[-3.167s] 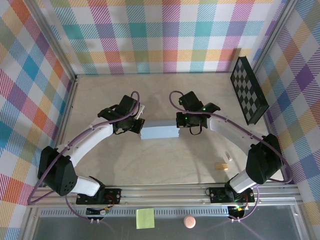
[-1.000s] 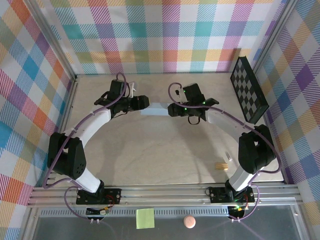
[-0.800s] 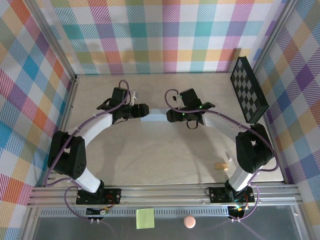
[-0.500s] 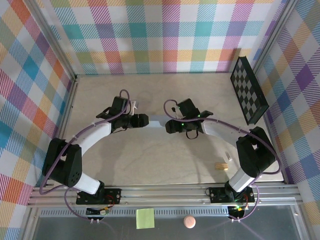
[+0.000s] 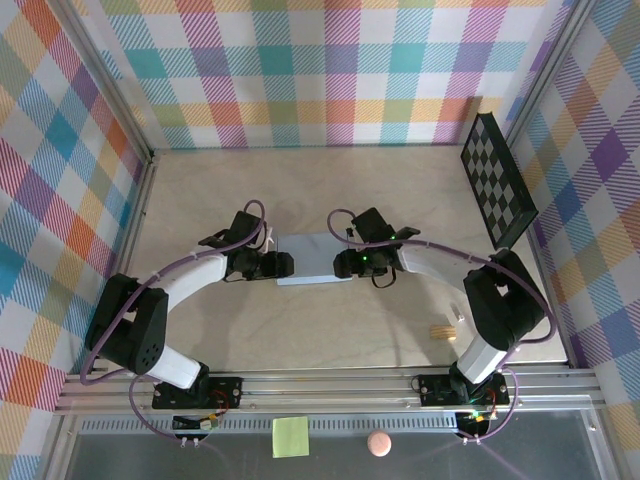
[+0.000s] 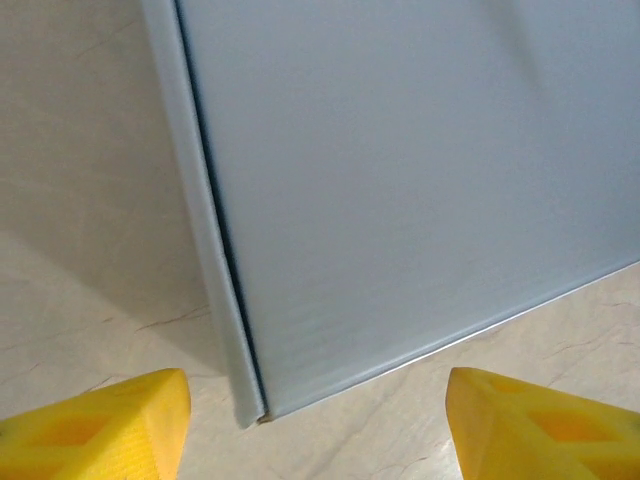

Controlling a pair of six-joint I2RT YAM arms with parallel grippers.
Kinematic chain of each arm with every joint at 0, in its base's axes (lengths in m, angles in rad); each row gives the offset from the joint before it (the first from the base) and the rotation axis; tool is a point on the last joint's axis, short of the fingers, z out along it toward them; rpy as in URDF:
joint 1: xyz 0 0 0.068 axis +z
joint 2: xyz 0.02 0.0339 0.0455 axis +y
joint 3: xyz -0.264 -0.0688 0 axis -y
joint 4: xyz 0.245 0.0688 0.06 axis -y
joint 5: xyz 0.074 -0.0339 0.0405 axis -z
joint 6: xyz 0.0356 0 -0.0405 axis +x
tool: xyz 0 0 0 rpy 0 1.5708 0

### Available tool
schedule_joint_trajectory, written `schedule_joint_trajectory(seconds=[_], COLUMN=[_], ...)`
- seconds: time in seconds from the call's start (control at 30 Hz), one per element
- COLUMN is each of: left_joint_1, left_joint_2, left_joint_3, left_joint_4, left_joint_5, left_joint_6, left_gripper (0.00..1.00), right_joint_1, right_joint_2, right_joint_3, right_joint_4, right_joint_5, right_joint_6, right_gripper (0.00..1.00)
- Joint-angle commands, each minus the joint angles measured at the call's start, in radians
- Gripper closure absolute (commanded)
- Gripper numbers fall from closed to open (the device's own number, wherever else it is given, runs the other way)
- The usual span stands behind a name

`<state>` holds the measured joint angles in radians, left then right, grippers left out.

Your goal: Fold the paper box

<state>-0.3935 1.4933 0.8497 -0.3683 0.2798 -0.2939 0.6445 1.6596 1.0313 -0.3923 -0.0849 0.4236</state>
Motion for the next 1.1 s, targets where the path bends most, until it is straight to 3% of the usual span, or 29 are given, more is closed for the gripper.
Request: schedule_joint_trajectory(seconds=[0.0, 0.57, 0.77, 0.9, 1.07], left_joint_1=[0.017, 0.053, 0.054, 0.062, 0.118], left_joint_2=[0.002, 0.182, 0.194, 0.176, 0.138], left_joint_3=[0.036, 0.151, 0.154, 0.154, 0.147], left_joint_4=[-0.057, -0.017, -0.006, -0.005, 0.003], left_joint_5=[-0.03, 0.079, 0.098, 0.088, 0.086], left_joint_6=[0.013, 0.005, 0.003, 0.007, 0.012], left_gripper=[0.32, 0.49, 0.66, 0.7, 0.7], right_joint_1=[-0.022, -0.11, -0.105, -0.079, -0.032], right_joint_2=[0.023, 0.221, 0.247, 0.259, 0.324], right_joint_3=[0.063, 0.23, 0.245, 0.277, 0.372], right_joint_4=[-0.083, -0.063, -0.033, -0.029, -0.023], right_joint_5=[0.029, -0.133, -0.197, -0.209, -0.237], right_joint_6=[0.012, -0.006, 0.027, 0.038, 0.069], right_gripper=[0.37, 0.54, 0.7, 0.78, 0.78])
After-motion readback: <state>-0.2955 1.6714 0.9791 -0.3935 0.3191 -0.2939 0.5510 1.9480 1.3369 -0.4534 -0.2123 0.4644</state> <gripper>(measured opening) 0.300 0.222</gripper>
